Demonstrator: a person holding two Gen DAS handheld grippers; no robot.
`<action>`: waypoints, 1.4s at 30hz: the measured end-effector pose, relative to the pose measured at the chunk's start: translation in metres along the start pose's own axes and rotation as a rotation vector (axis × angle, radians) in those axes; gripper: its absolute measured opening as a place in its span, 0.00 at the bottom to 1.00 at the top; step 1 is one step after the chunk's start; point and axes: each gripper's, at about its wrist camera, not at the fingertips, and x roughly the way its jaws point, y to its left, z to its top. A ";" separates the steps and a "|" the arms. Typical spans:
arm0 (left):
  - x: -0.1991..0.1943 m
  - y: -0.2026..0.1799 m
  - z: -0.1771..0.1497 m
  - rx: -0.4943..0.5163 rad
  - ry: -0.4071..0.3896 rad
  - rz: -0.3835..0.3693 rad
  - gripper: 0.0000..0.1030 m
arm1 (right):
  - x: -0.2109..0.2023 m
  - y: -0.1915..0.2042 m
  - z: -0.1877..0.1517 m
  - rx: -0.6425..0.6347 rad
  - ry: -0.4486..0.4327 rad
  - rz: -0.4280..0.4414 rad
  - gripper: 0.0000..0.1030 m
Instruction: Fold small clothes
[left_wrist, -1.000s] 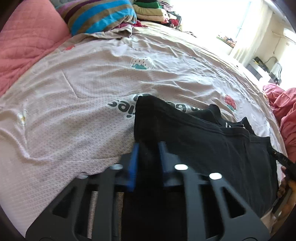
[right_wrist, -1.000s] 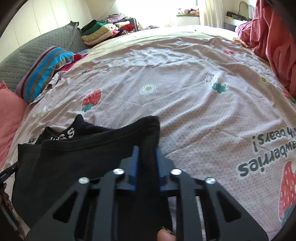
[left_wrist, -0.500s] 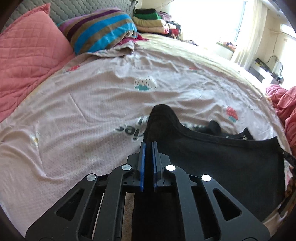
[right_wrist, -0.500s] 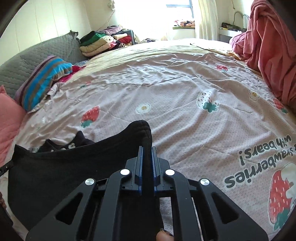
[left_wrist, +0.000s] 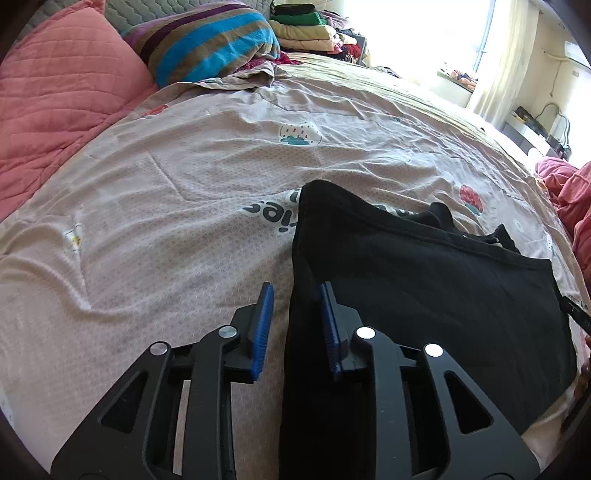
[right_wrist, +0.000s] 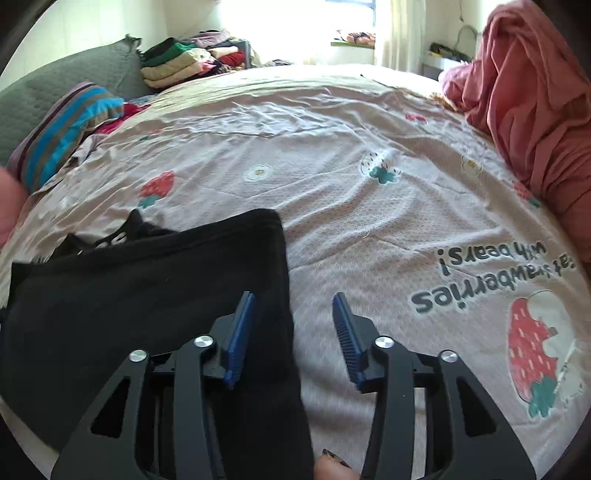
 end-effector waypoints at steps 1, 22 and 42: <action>-0.004 0.000 -0.001 0.003 -0.004 0.001 0.24 | -0.005 0.002 -0.002 -0.006 -0.009 0.001 0.46; -0.038 -0.017 -0.069 0.041 0.102 -0.064 0.52 | -0.059 0.049 -0.082 -0.168 0.078 0.156 0.56; -0.087 -0.007 -0.086 0.014 0.050 -0.077 0.77 | -0.102 0.022 -0.097 -0.059 0.039 0.190 0.80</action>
